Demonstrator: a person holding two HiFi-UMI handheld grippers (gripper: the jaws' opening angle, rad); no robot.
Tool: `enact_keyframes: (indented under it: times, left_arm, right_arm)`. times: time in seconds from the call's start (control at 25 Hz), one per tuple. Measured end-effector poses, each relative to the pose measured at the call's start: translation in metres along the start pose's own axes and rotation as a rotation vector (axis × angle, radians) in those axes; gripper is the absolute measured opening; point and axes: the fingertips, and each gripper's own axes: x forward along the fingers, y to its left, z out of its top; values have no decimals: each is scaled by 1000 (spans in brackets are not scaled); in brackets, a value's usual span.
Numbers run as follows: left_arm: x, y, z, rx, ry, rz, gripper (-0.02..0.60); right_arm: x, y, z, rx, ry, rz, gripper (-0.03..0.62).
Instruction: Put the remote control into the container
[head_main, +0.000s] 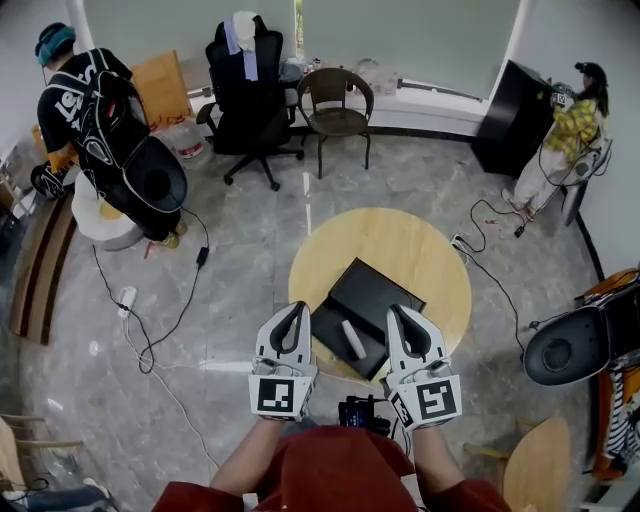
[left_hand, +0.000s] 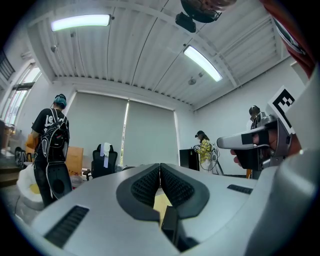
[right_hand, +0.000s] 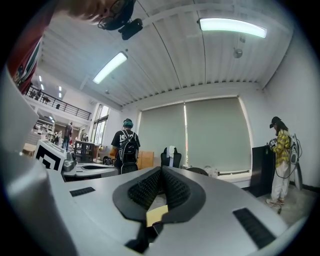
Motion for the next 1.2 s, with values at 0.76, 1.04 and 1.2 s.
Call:
enact_keyframes:
  times: [0.76, 1.04, 1.2]
  left_arm:
    - [-5, -8, -1, -2, 21, -23, 17]
    - [2, -11, 16, -39, -63, -10, 17]
    - [2, -9, 18, -43, -62, -10, 17]
  right_arm:
    - [-2, -6, -17, 6, 71, -34, 23]
    - [-3, -12, -18, -3, 75, -51, 23]
    - [-2, -10, -14, -21, 46, -49, 23]
